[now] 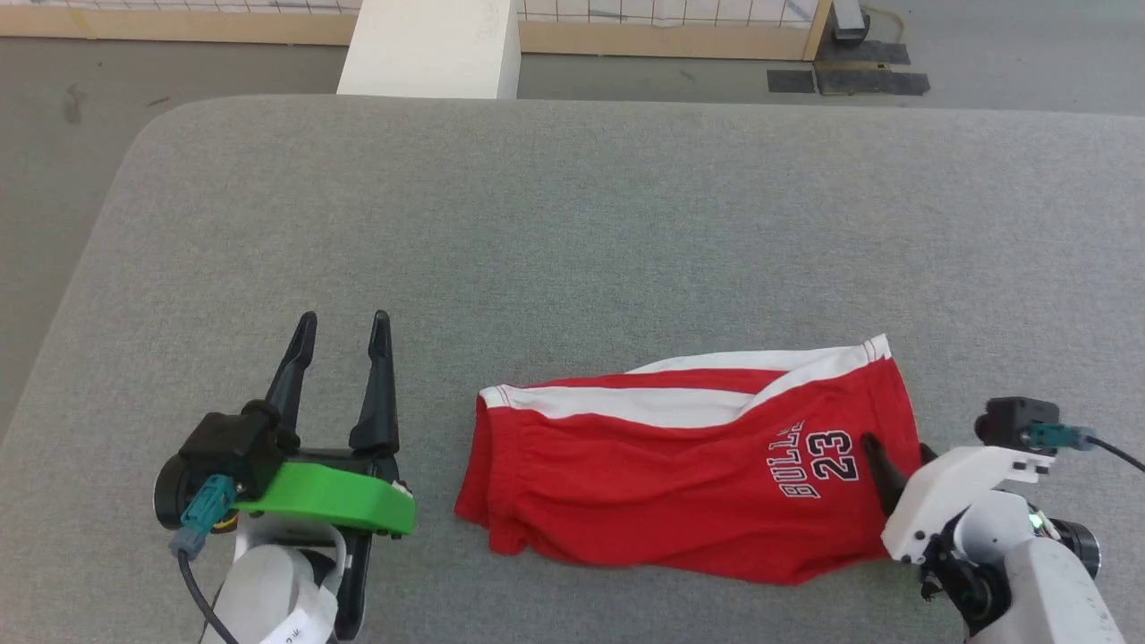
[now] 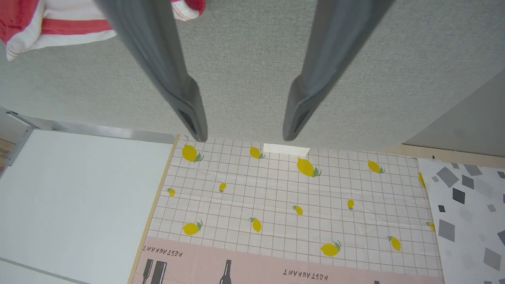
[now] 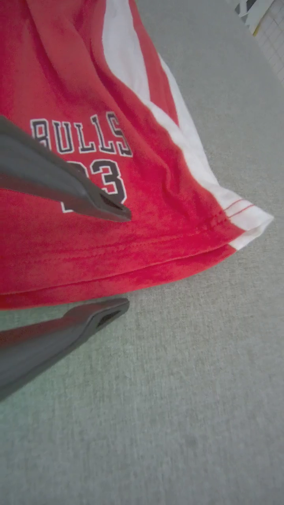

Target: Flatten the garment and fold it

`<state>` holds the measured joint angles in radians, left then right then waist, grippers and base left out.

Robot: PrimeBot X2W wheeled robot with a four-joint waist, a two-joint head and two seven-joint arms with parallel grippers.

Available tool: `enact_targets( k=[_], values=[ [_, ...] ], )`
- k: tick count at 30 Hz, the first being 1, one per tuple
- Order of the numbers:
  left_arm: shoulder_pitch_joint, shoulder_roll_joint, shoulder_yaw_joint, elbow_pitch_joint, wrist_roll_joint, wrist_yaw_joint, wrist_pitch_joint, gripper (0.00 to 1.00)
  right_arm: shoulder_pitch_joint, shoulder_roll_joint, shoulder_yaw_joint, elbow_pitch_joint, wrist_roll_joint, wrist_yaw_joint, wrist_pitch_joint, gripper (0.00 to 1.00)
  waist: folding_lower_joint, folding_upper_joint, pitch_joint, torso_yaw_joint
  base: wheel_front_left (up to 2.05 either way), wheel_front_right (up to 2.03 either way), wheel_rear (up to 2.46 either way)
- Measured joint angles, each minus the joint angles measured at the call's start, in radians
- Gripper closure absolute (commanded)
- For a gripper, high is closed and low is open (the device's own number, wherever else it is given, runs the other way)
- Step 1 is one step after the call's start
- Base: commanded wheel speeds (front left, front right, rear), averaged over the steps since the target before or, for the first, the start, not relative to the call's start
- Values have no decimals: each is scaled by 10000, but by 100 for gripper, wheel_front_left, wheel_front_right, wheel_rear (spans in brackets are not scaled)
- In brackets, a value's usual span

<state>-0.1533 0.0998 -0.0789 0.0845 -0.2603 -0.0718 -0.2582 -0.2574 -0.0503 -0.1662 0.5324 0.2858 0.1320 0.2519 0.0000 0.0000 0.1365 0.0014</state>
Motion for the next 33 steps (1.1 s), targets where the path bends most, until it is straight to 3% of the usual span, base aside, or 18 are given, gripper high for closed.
enact_targets(
  k=[3, 5, 6, 7, 8, 15, 21, 25, 29, 33],
  values=[
    [33, -159, 190, 58, 140, -171, 0, 0, -228, -35, 150, 357, -186, 0, 581, 2, 0, 0, 15, 53, 0, 0, 0],
    [83, -226, 305, 92, 282, -245, 0, 0, -306, -113, 249, 430, -48, -2, 763, 57, 0, 0, 7, 86, 0, 0, 0],
    [104, -263, 337, 109, 322, -272, 0, 0, -308, -150, 336, 439, -6, -4, 805, 66, 0, 0, -1, 101, 0, 0, 0],
    [111, -295, 357, 130, 351, -313, 0, 0, -307, -180, 430, 430, 52, -6, 825, 92, 0, 0, -9, 113, 0, 0, 0],
    [114, -316, 372, 144, 391, -332, 0, 0, -304, -190, 495, 403, 63, -4, 825, 100, 0, 0, -13, 118, 0, 0, 0],
    [199, -383, 604, 267, 500, -430, 0, 0, 26, 35, 84, -65, 56, 0, 374, 100, 0, 0, -63, 60, 0, 0, 0],
    [236, -416, 685, 261, 529, -504, 0, 0, 409, 27, -1983, -790, -1547, 2, -180, 100, 0, 0, -143, -12, 0, 0, 0],
    [295, -430, 686, 265, 554, -506, 0, 0, 615, 4, -2830, -1304, -2146, 2, -232, 100, 0, 0, -171, -36, 0, 0, 0],
    [316, -439, 696, 265, 562, -508, 0, 0, 872, -6, -2566, -1883, -2155, 2, -127, 100, 0, 0, -197, -58, 0, 0, 0],
    [360, -443, 700, 278, 571, -510, 0, 0, 1279, -10, -1296, -3195, -1741, 0, 407, 100, 0, 0, -229, -30, 0, 0, 0]
  ],
)
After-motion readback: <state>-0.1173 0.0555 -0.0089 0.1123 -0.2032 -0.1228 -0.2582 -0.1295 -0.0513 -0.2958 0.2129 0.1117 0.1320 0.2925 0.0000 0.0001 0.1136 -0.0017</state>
